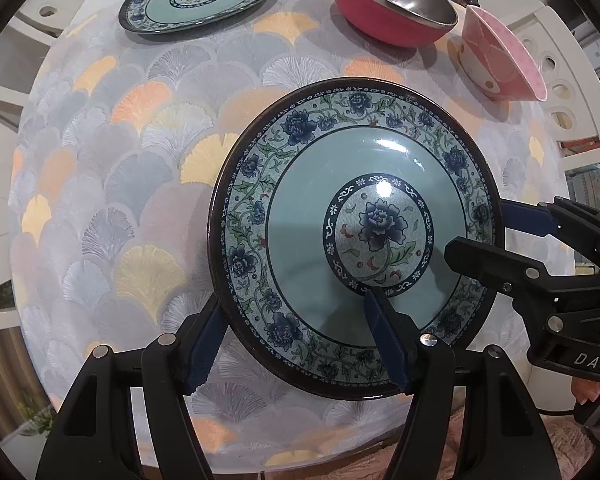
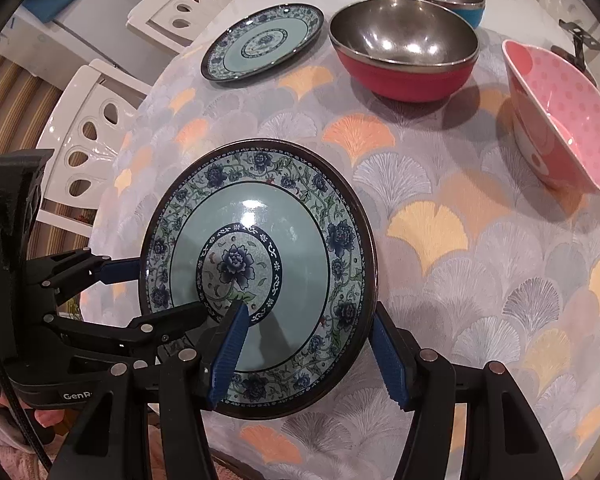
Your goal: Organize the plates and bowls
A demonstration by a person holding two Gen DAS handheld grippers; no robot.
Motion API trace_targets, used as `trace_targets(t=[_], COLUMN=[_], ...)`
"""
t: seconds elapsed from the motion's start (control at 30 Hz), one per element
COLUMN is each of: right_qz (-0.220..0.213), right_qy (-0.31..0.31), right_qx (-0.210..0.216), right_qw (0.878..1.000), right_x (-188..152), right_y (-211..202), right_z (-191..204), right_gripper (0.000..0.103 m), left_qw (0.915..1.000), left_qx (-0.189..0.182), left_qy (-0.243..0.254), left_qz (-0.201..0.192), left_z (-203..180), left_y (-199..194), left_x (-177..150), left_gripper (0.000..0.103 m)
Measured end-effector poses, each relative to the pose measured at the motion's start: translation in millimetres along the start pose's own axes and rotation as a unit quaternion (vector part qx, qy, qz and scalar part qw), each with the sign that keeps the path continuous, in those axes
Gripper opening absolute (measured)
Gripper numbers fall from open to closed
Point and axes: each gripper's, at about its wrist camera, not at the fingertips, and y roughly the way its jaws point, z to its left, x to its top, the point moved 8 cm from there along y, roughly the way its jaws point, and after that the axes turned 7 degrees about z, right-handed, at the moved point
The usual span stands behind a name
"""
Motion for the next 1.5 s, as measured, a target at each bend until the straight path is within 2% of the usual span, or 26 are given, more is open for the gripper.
trace_targets(t=[0.73, 1.1, 1.5], right_qz=[0.026, 0.035, 0.047], right_qy=[0.0, 0.007, 0.005], right_qx=[-0.01, -0.011, -0.02], right_qw=[1.0, 0.999, 0.999], right_x=[0.2, -0.1, -1.5], right_y=[13.2, 16.2, 15.2], right_z=[-2.1, -3.9, -5.8], right_gripper=[0.06, 0.06, 0.06], left_qw=[0.9999, 0.9998, 0.9998], left_qx=[0.008, 0.009, 0.002], left_qy=[0.003, 0.015, 0.001], left_qz=[0.014, 0.008, 0.019], left_z=[-6.0, -9.6, 0.2], left_y=[15.9, 15.5, 19.8], left_x=[3.6, 0.4, 0.6], left_gripper=[0.065, 0.066, 0.066])
